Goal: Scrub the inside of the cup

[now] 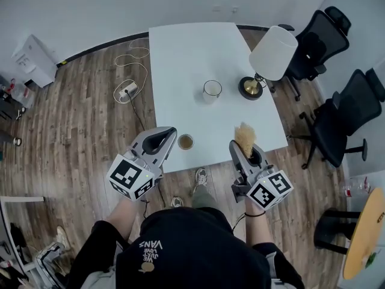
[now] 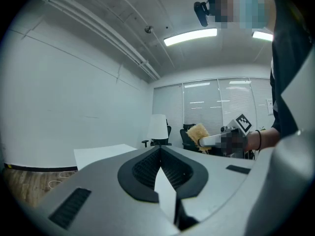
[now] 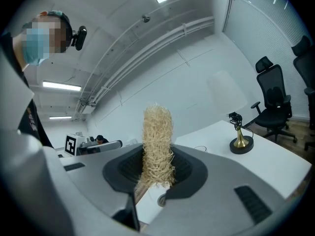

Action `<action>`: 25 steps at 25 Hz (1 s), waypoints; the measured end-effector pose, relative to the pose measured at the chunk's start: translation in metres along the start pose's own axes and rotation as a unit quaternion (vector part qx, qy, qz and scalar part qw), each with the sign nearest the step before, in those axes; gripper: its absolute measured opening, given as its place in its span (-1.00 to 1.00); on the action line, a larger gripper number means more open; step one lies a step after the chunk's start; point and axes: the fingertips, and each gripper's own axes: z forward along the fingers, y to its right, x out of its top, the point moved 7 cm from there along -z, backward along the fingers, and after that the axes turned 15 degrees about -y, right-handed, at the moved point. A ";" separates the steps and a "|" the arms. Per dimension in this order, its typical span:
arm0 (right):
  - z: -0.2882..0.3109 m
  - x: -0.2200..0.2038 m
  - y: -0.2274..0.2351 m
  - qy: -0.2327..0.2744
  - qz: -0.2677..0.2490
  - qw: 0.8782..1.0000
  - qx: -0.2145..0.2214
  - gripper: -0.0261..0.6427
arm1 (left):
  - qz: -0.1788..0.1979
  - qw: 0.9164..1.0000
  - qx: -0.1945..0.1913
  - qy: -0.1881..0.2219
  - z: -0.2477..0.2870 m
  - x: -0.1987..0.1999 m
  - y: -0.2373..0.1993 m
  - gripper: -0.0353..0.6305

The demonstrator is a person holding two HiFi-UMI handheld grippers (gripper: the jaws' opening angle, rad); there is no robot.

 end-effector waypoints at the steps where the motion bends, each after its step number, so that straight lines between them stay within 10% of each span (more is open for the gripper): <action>1: 0.005 0.003 0.008 -0.002 0.001 1.000 0.004 -0.64 | -0.001 1.000 0.004 0.000 0.008 0.001 -0.005 -0.86; 25: 0.095 0.056 0.139 -0.042 0.001 0.997 0.066 -0.64 | 0.017 0.999 0.029 -0.023 0.165 0.015 -0.069 -0.86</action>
